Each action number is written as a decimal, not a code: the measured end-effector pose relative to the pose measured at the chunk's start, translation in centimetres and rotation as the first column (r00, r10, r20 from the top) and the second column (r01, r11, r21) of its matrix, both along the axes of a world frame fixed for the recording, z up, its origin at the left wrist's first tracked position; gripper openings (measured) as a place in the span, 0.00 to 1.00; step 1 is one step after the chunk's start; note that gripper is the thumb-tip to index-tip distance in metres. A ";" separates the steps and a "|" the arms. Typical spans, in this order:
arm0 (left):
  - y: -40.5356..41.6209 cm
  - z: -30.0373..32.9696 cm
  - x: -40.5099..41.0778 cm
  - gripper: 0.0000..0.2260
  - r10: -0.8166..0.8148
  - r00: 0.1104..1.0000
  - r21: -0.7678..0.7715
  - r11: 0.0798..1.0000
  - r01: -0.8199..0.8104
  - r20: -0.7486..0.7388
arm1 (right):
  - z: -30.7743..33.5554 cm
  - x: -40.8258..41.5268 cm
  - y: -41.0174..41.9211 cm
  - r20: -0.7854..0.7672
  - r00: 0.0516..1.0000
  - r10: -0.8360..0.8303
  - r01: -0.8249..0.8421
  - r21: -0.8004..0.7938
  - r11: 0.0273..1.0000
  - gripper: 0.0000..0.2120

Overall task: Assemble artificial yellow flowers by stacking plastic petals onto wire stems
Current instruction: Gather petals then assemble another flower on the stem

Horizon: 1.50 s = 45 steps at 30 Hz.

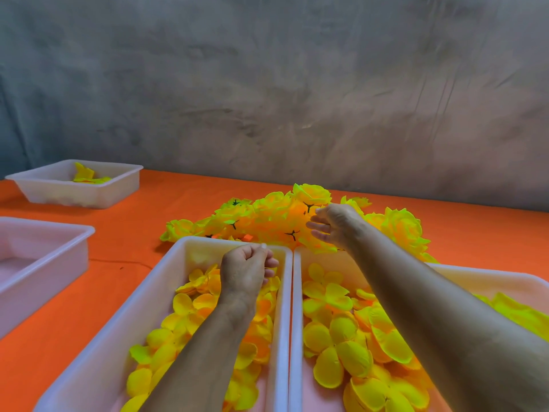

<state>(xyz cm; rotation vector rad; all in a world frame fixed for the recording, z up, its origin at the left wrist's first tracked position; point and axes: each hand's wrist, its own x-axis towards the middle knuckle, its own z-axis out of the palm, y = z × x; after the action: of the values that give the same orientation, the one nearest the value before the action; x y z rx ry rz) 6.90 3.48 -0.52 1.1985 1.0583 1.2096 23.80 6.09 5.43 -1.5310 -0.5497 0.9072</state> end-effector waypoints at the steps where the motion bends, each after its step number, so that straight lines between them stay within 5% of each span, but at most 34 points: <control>1: 0.0 -0.1 -0.2 0.11 0.008 1.000 0.000 1.000 -0.008 0.001 | 0.0 0.0 -0.1 -0.011 0.999 -0.039 0.039 -0.001 0.999 0.11; 4: 0.0 -0.2 -0.5 0.11 0.022 1.000 0.000 1.000 -0.022 -0.002 | -0.3 -0.4 0.1 0.027 0.992 -0.127 0.126 0.036 0.991 0.15; 9: 0.3 -0.1 -0.6 0.11 0.049 0.999 -0.004 0.999 -0.049 -0.002 | -0.3 -1.5 0.3 0.301 0.923 -0.240 0.211 0.126 0.969 0.21; 14: 0.4 -0.1 -1.0 0.11 0.088 0.996 -0.036 0.995 -0.088 -0.005 | -1.5 -5.4 -2.9 0.389 0.921 0.008 -0.083 0.176 0.981 0.03; 18: 0.7 0.1 -1.8 0.10 0.119 0.992 -0.046 0.992 -0.121 -0.040 | -3.4 -7.3 -4.8 0.507 0.824 0.253 -0.325 0.056 0.944 0.06; 23: 2.4 1.3 -4.5 0.11 0.194 0.978 -0.003 0.981 -0.195 -0.076 | -5.5 -8.5 -5.1 0.794 0.447 0.411 -0.419 -0.221 0.881 0.03; 30: 3.3 -1.6 -7.7 0.13 0.323 0.936 0.003 0.945 -0.326 -0.138 | -7.5 -11.1 -4.9 0.847 -0.036 0.530 -0.298 -0.515 0.804 0.13; 32: 3.5 -1.9 -8.0 0.13 0.323 0.938 -0.013 0.945 -0.327 -0.127 | -8.1 -11.7 -4.9 0.848 -0.091 0.522 -0.278 -0.525 0.805 0.13; 39: 3.6 -1.8 -8.4 0.12 0.315 0.934 0.027 0.949 -0.315 -0.170 | -7.8 -10.9 -4.8 0.899 0.196 0.392 -0.332 -0.316 0.889 0.05; 42: 2.8 -1.4 -8.0 0.12 0.170 0.968 0.094 0.983 -0.155 -0.183 | -7.9 -10.6 -4.6 0.861 0.398 0.317 -0.340 -0.182 0.923 0.07; 45: 1.4 -1.1 -7.7 0.26 -0.017 0.979 0.142 0.989 0.047 -0.203 | -7.8 -10.3 -4.5 0.767 0.598 0.233 -0.315 -0.042 0.948 0.05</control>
<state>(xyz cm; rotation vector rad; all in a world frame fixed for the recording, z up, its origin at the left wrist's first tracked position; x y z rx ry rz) -0.81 4.85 -1.60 1.4715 1.1091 1.1745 13.47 1.62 -2.38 -1.7364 -1.4710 0.3813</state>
